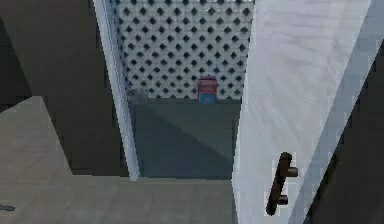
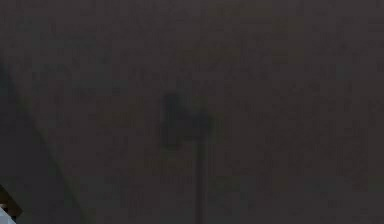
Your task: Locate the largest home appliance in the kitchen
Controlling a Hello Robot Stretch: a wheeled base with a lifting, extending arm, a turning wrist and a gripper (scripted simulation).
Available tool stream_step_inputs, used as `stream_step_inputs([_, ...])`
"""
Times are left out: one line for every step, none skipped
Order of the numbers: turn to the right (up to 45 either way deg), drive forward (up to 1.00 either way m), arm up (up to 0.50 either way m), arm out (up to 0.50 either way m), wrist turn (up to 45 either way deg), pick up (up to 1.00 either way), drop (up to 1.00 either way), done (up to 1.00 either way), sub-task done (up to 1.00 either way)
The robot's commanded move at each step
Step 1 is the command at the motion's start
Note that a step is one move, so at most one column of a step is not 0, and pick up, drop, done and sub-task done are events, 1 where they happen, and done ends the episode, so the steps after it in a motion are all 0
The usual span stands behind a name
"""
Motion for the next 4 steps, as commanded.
stream_step_inputs([-3.0, 0.00, 0.00, 0.00, 0.0, 0.00, 0.00, 0.00, 0.00])
stream_step_inputs([0.0, 0.45, 0.00, 0.00, 0.0, 0.00, 0.00, 0.00, 0.00])
stream_step_inputs([-33.0, 0.00, 0.00, 0.00, 0.0, 0.00, 0.00, 0.00, 0.00])
stream_step_inputs([0.0, 0.20, 0.00, 0.00, 0.0, 0.00, 0.00, 0.00, 0.00])
